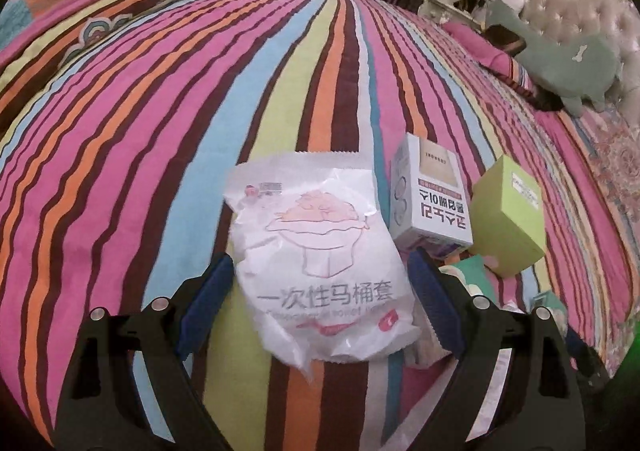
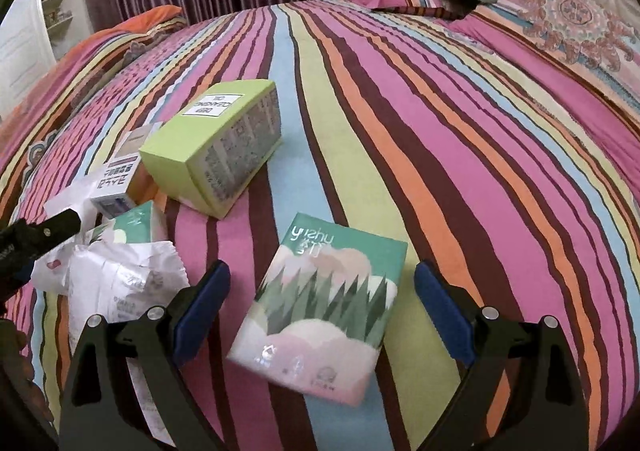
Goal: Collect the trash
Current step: 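Grasp the white toilet-seat-cover packet with the left tool while the right tool approaches the green-and-pink box, then lift the white packet with the left tool while the right tool grasps the green-and-pink tissue pack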
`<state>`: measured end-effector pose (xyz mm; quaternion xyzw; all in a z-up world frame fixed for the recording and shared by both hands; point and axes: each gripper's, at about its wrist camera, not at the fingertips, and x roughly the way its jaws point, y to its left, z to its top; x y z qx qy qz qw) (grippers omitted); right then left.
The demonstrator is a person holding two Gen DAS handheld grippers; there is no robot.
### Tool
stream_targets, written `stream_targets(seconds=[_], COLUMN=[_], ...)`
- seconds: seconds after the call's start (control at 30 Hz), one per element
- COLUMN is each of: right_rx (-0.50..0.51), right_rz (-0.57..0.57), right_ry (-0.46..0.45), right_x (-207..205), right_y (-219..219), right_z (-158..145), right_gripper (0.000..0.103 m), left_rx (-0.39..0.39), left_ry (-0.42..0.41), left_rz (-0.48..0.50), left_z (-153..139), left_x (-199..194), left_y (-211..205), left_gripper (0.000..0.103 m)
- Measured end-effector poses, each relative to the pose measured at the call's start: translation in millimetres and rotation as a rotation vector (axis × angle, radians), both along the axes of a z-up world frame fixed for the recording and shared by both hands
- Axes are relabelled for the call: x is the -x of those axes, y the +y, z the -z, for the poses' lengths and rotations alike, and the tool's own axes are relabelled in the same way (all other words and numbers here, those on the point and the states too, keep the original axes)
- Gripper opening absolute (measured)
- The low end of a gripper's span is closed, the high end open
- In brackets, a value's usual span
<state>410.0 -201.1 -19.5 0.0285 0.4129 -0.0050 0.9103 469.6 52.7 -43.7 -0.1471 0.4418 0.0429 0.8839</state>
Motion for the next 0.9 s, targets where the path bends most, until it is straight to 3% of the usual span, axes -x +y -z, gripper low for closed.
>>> stream_targets(seconds=[0.23, 0.33, 0.4, 0.5, 0.9], right_rx=[0.0, 0.012, 0.024, 0.028, -0.007], right_rz=[0.003, 0.003, -0.002, -0.017, -0.019], right_ry=[0.007, 0.004, -0.003, -0.005, -0.009], right_x=[-1, -1, 2, 7, 49], right_y=[-1, -1, -3, -8, -26], right_z=[4, 4, 3, 2, -11], right_gripper=[0.087, 0.076, 0.061, 0.052, 0.051], left_rx=[-0.06, -0.086, -0.1, -0.106, -0.064], left_ry=[0.038, 0.043, 0.042, 0.033, -0.019], left_rz=[-0.007, 0.023, 0.038, 0.063, 0.042], left_z=[5, 6, 6, 5, -9], left_x=[-15, -15, -12, -6, 58], left_y=[0, 2, 2, 6, 29], left_gripper=[0.086, 0.079, 0.076, 0.074, 0.074])
